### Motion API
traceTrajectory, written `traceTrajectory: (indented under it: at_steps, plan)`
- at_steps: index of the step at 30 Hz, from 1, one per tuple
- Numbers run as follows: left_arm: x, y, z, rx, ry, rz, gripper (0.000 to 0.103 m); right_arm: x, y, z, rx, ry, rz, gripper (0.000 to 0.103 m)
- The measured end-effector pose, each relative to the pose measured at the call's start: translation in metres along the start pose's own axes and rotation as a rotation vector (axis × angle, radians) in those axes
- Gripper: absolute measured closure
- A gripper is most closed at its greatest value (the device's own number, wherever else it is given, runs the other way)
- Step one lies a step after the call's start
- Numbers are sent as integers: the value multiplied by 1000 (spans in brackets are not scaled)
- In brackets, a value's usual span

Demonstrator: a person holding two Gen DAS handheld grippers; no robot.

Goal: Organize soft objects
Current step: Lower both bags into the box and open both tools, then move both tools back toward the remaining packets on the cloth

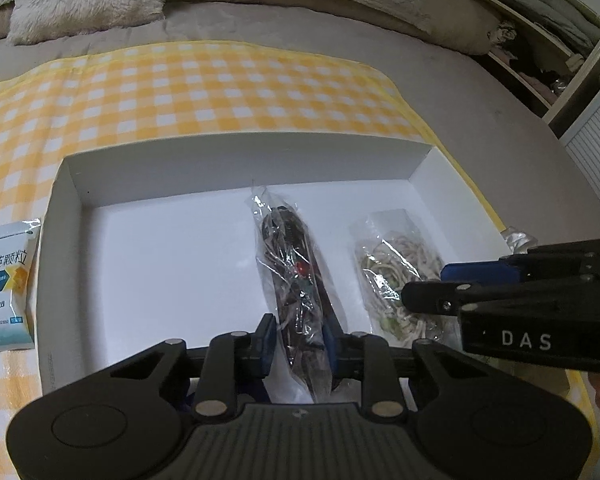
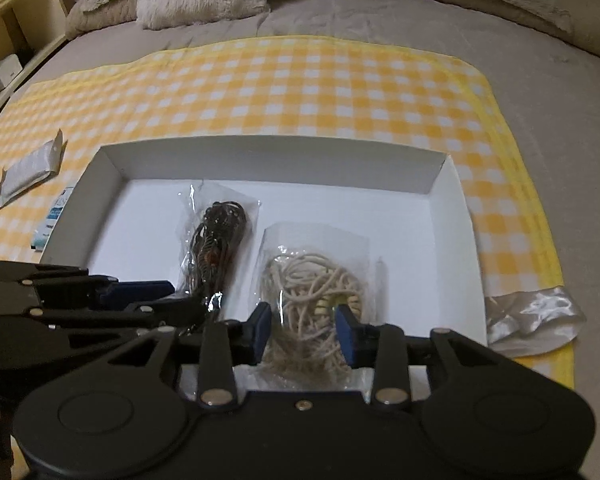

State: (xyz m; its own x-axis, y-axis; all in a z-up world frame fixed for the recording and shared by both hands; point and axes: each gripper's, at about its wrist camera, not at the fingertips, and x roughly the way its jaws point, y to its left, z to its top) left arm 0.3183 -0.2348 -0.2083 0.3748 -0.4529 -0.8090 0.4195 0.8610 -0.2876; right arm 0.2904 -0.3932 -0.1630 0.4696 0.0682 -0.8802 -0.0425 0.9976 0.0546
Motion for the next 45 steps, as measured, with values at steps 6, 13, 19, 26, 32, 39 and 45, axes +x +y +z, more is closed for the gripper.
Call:
traceTrajectory:
  at_steps: [6,13,19,26,32,39,45]
  plan:
    - [-20,-3,6,18,-54,16,78,-6,0,0,13,-15,8,66]
    - [-59,-7,6,25,-130,15,77,-45,-8,-3,59,-116,14,65]
    - [-87,-12,-1,34,-170,20,74,-72,-6,-11,63,-182,-1,53]
    - [-115,-13,-11,27,-214,30,50,-101,-6,-27,80,-251,-27,40]
    - [-132,-15,-21,26,-246,55,27,-123,-3,-42,79,-309,-45,24]
    - [-148,-14,-31,14,-278,92,1,-138,1,-56,80,-341,-65,6]
    - [-157,-10,-38,20,-285,126,0,-148,6,-64,86,-370,-68,0]
